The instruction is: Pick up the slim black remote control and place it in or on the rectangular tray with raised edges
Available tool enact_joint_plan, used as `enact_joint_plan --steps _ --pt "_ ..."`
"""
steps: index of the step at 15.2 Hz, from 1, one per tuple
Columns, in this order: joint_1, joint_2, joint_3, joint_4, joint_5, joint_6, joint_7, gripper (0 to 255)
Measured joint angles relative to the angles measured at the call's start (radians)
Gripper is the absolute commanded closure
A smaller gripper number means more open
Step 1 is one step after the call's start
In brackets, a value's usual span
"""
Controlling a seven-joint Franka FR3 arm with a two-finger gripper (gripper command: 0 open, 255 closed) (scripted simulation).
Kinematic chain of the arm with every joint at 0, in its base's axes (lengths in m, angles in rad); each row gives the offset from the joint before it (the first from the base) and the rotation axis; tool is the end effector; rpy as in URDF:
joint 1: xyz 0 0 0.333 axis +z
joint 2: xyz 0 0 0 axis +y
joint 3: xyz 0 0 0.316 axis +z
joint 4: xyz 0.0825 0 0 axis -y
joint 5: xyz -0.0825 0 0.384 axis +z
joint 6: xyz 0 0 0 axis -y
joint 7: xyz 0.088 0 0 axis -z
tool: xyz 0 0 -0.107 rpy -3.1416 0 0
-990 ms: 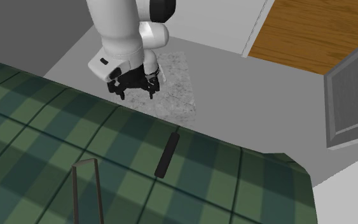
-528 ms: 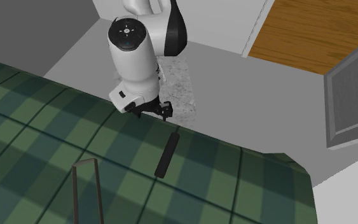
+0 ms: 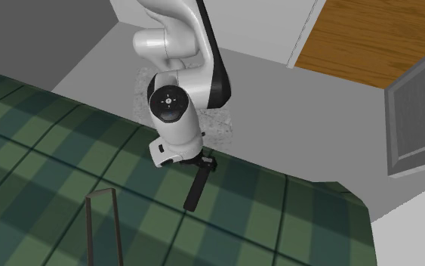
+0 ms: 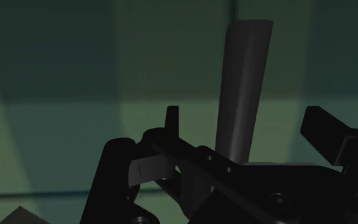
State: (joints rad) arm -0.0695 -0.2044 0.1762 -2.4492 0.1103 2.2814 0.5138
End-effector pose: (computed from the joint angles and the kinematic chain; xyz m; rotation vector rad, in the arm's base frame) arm 0.4574 0.0516 0.3788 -2.9954 0.7340 -0.0280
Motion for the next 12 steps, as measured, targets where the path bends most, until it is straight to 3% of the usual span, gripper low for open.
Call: enact_joint_plan --steps 4,12 --pt "-0.002 0.112 0.013 0.037 0.010 0.079 0.073 0" --pt "0.001 0.185 0.019 0.018 0.004 0.172 0.087 0"
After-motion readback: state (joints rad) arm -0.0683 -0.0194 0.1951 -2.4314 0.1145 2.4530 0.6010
